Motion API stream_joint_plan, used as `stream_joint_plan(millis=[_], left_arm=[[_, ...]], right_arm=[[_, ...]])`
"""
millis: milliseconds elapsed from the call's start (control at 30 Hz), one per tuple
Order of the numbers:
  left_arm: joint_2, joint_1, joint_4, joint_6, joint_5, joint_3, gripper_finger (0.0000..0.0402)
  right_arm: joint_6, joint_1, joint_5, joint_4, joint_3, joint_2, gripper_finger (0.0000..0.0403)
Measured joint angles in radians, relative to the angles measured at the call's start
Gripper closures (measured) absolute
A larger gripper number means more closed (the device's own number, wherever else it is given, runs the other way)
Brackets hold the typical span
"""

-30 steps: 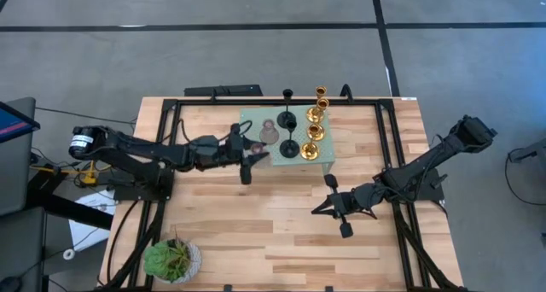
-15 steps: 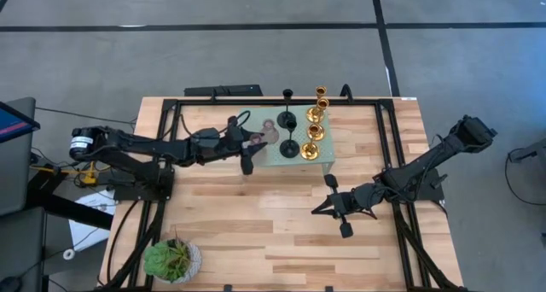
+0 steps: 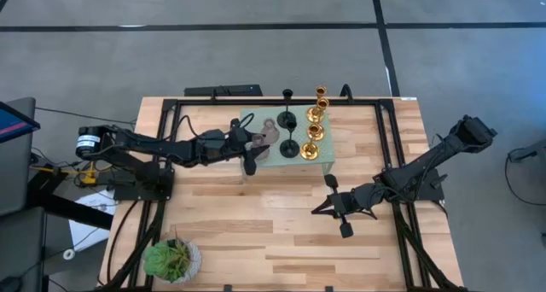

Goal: Pick & Place candle stick holders
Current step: Put the pink glass candle holder on the shelf aligned with the other pink glass candle holder

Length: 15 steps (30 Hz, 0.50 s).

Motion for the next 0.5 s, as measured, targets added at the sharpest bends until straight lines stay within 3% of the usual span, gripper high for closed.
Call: stream_joint_plan(millis=[500], left_arm=[[-0.001,0.0,0.008,0.008,-0.001,0.0,0.0067]], right_arm=[[0.0,-0.005,0.0,-0.001,0.0,0.0,0.0403]])
